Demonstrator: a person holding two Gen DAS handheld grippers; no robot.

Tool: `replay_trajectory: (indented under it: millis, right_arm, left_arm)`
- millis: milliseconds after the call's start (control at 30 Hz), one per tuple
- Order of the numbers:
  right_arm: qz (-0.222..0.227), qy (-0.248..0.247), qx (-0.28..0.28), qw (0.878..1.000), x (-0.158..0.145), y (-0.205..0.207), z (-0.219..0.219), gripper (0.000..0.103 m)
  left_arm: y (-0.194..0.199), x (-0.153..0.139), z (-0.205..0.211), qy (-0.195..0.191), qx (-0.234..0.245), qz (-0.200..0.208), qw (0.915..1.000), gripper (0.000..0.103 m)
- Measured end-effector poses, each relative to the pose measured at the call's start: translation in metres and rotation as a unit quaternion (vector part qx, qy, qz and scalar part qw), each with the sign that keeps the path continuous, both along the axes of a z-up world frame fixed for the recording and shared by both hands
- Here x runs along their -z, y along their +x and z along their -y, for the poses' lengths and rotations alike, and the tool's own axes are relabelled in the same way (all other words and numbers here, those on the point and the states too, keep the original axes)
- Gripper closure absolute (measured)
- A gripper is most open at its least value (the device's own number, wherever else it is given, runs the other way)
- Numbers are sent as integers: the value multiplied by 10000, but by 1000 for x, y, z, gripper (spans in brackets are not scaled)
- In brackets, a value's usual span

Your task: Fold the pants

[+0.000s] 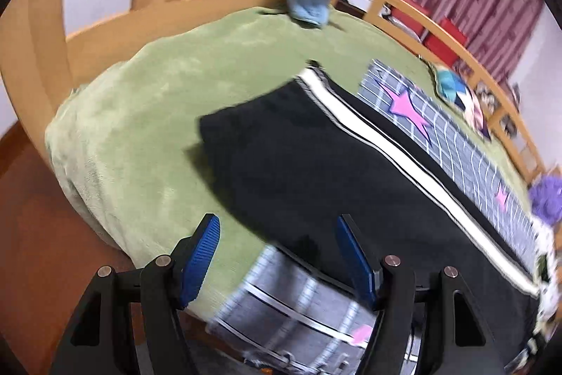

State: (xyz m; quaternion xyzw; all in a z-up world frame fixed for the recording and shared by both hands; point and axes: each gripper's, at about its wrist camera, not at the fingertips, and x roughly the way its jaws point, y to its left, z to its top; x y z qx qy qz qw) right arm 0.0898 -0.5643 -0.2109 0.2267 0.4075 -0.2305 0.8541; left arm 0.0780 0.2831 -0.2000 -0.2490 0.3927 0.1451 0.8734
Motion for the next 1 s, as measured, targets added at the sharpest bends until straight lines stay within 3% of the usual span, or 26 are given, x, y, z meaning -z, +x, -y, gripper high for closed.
replay_trajectory:
  millis: [233,367,533,700,733,767,900,1000]
  right_arm:
    - [-71,-776,-499,9957,-33,-21,-76,46]
    - [-102,-623,-863,9943,-26,-19,-116,46]
    - [-25,-764,-923,9928,-19,-19,-157,50]
    - [29,-457,-1260,9910,-20,-15,-175,52]
    - [42,-354,-1327,9905,-20,-15,-177,52]
    - [54,-258,-1401,9898,-21,-15,-180,52]
    - [79,-325,-1457,9888,-23,-16,-192,52]
    - [90,-472,-1562,9866,-23,-19,-200,52]
  left_arm:
    - [22,22,-33,-461,40,185,9988,39]
    - [45,28,-41,-416,60,182,9990,51]
    - [62,33,-42,-315,173,108,9993,52]
    - [58,32,-58,-853,-89,331,9958,84]
    - [57,28,-59,-963,-75,432,9944,87]
    - [56,22,-57,-928,-42,500,9944,89]
    - [54,-28,-12,161,314,771,9964,91]
    - [57,-58,30,391,765,991,9914,91]
